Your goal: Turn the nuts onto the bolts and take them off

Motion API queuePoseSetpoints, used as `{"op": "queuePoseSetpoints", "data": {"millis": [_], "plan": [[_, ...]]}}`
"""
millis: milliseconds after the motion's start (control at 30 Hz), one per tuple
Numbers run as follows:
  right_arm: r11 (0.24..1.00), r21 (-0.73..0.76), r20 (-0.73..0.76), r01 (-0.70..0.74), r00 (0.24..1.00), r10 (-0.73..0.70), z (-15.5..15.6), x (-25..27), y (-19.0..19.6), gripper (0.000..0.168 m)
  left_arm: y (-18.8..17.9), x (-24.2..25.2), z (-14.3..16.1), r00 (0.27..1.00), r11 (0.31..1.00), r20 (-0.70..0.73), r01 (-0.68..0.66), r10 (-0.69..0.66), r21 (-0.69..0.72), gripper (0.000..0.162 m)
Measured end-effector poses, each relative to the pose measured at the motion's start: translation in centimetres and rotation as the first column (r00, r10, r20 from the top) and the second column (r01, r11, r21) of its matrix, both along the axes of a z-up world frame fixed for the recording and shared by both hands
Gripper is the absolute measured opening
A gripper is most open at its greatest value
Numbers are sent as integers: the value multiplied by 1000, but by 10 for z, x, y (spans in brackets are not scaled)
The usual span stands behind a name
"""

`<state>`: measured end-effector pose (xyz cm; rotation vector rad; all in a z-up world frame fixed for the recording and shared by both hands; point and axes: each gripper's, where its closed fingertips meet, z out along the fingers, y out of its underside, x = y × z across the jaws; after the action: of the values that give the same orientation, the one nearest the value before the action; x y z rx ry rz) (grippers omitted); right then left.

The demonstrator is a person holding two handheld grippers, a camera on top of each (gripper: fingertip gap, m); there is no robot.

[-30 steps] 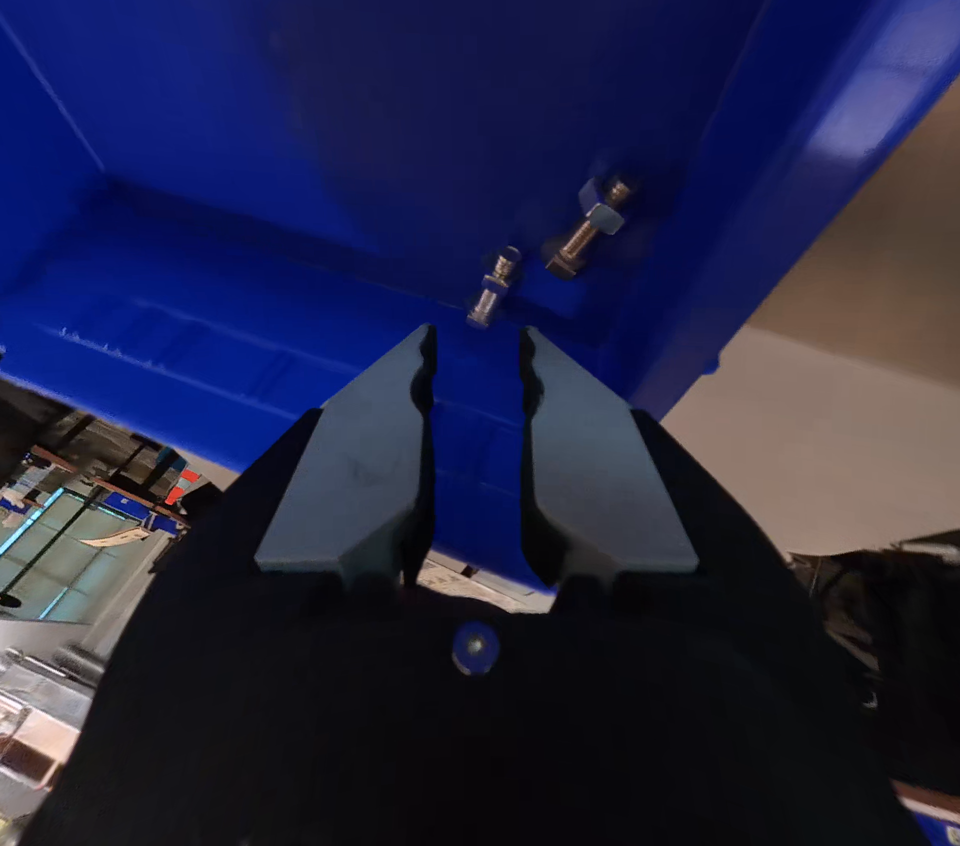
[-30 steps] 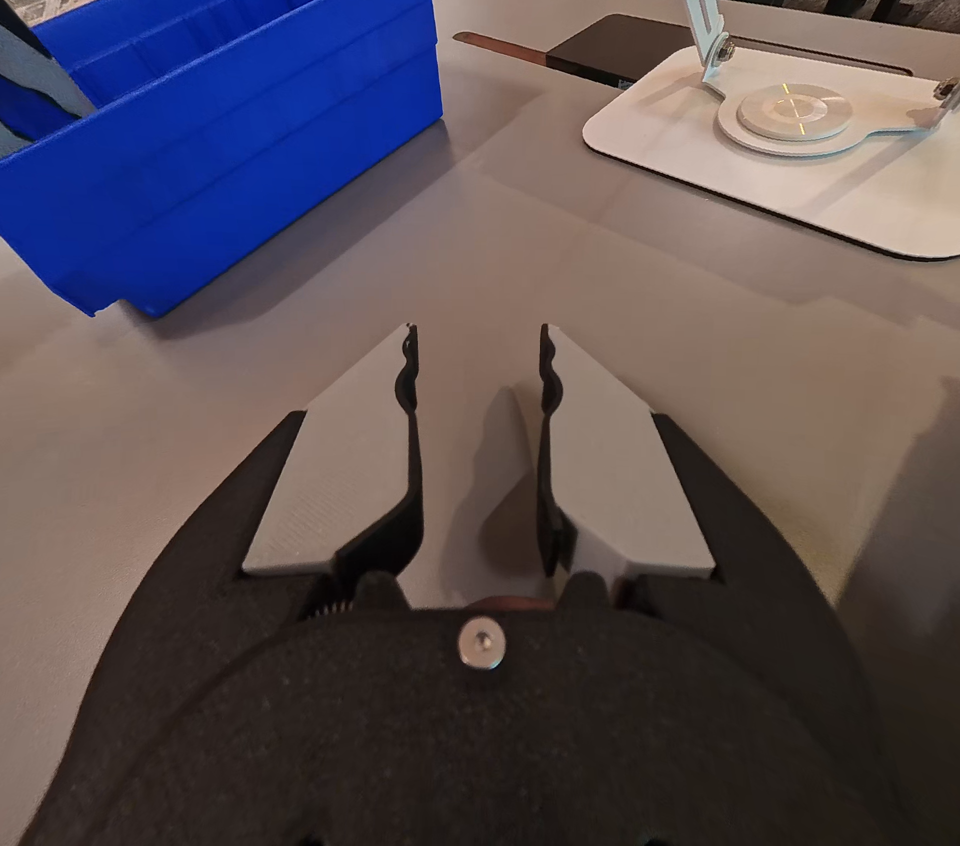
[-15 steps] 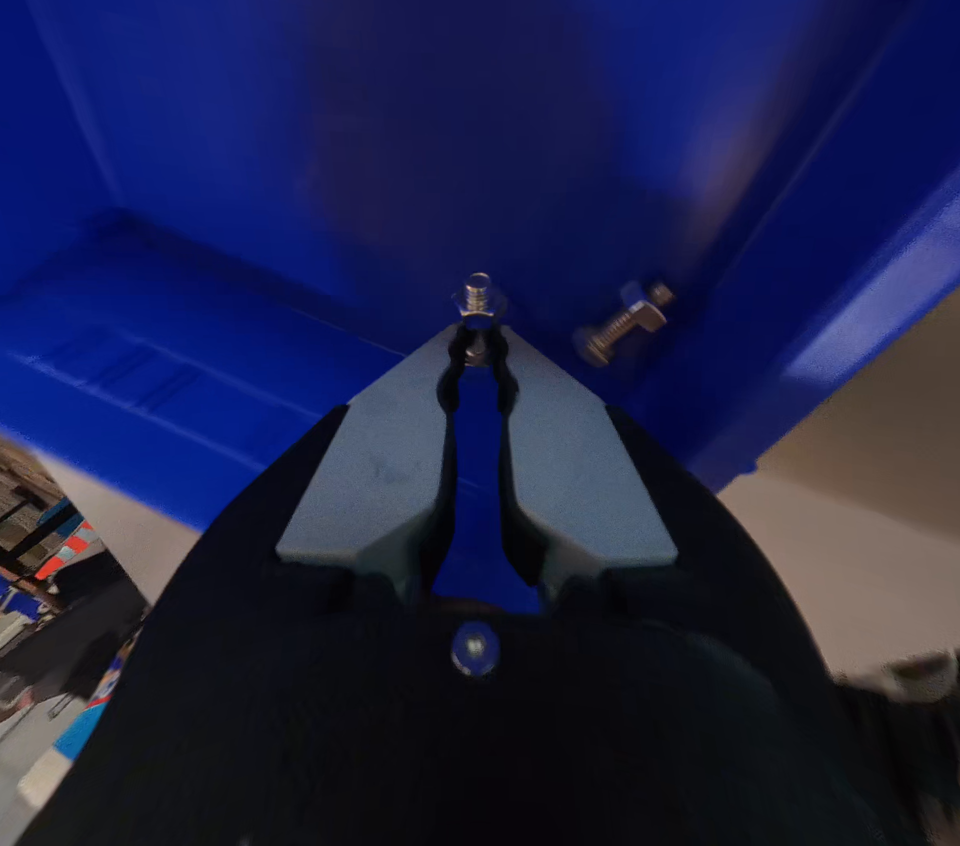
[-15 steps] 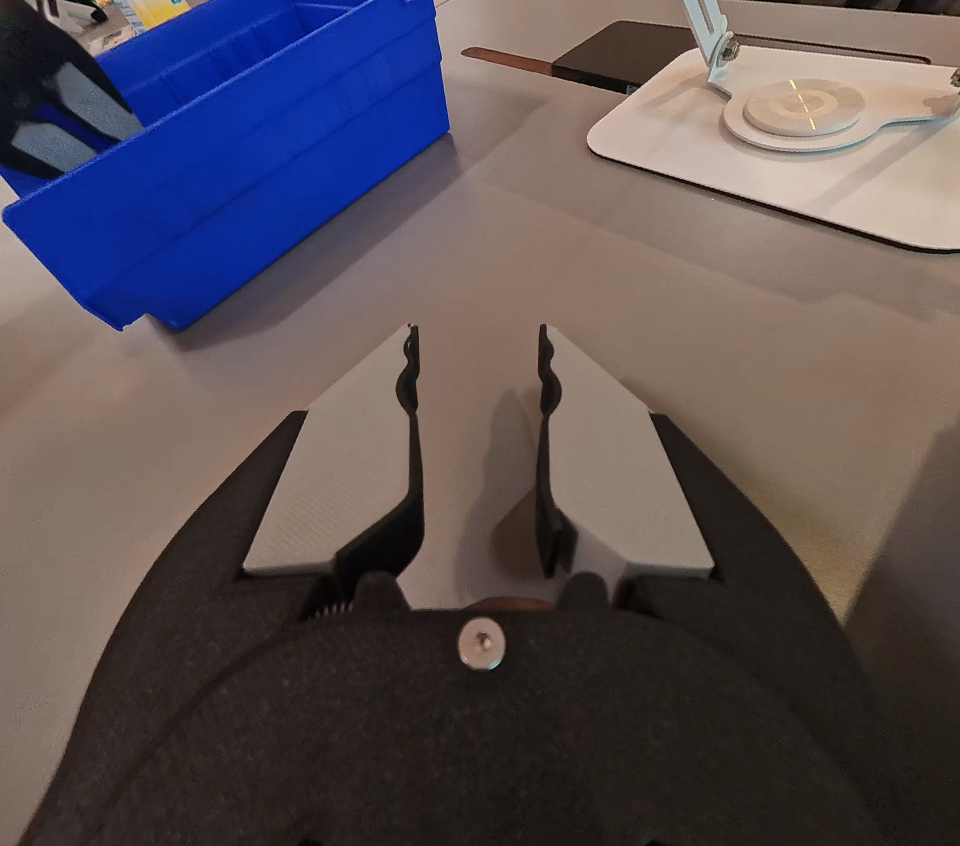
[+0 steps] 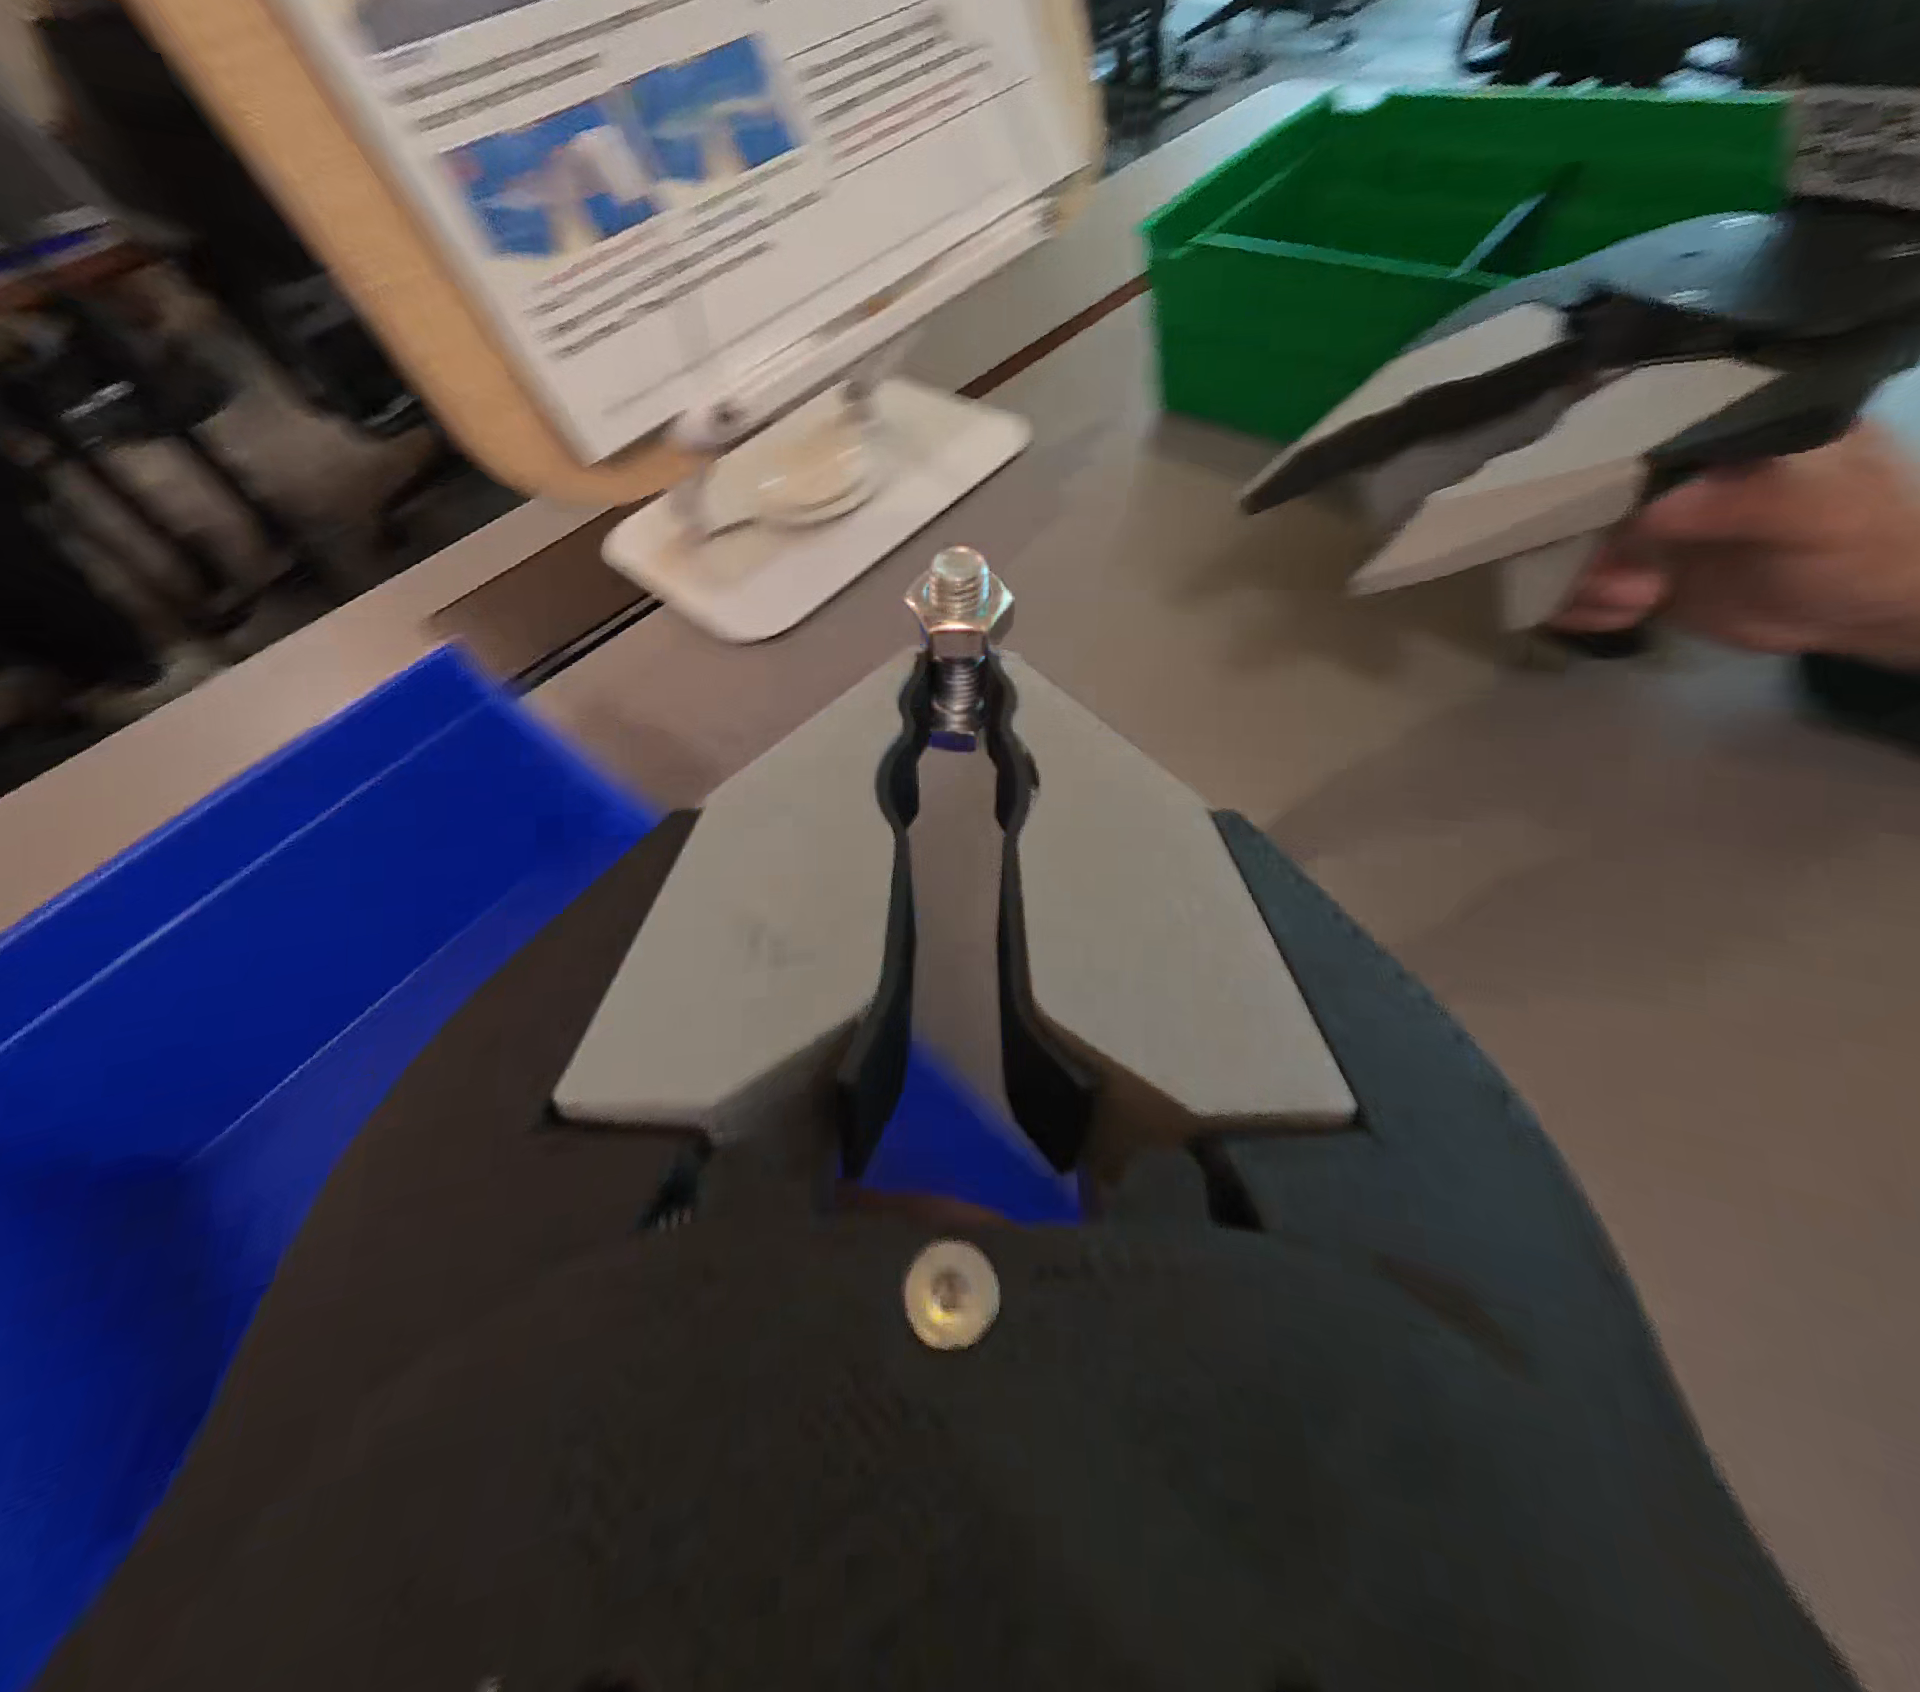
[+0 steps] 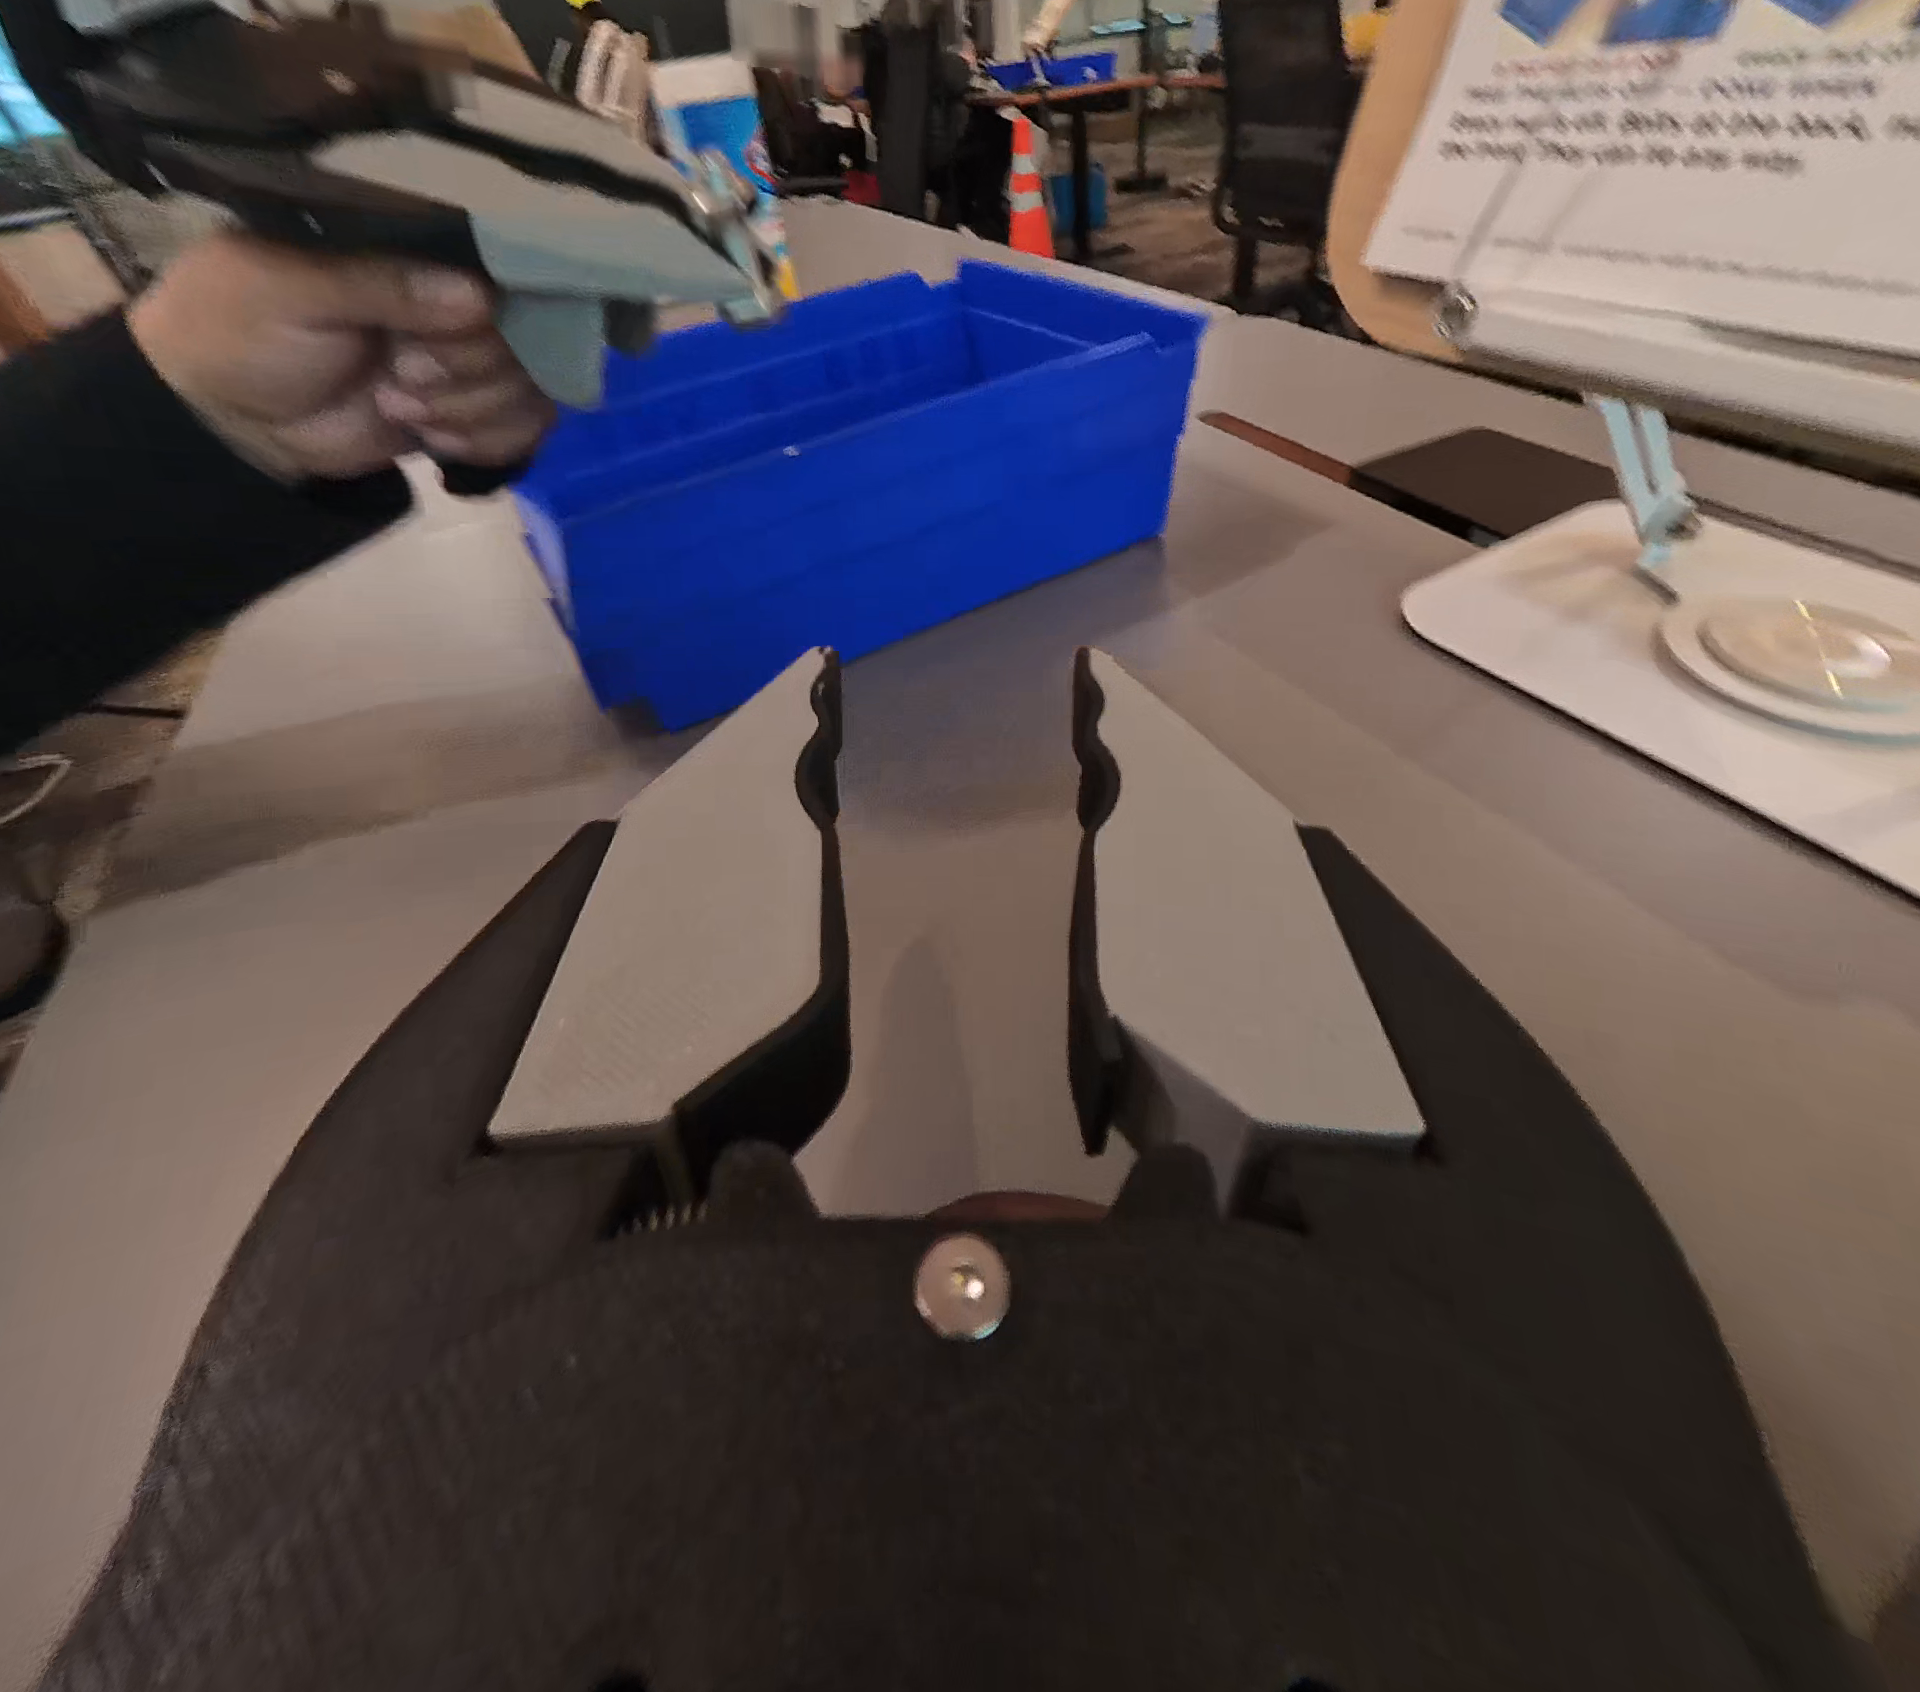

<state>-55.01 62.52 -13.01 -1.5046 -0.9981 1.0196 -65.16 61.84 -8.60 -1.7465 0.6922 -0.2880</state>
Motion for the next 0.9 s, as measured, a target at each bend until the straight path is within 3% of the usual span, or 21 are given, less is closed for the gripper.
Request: {"op": "queuePoseSetpoints", "data": {"millis": [167, 333, 533, 700, 800, 900], "plan": [[995, 71, -97, -68, 992, 75, 37, 9, -19, 40, -12, 90, -2, 984, 987, 79, 160, -161, 26, 6], [989, 121, -135, -84, 986, 100, 66, 27, -26, 34, -1, 124, -12, 990, 987, 23, 134, -137, 92, 7], [995, 70, -49, -70, 996, 74, 48, 24, -18, 31, -1, 139, -37, 984, 983, 19, 174, -175, 53, 7], [996, 35, 3, -84, 996, 84, 28, 14, -17, 32, -6, 139, -37, 977, 978, 60, 205, -207, 36, 6], [994, 21, -15, -107, 994, 107, 27, 11, -20, 13, -10, 141, -40, 977, 977, 31, 207, -209, 46, 7], [994, -3, -21, -107, 994, 107, 26, 12, -20, 12, -10, 140, -40, 979, 979, 36, 198, -200, 50, 6]]}}
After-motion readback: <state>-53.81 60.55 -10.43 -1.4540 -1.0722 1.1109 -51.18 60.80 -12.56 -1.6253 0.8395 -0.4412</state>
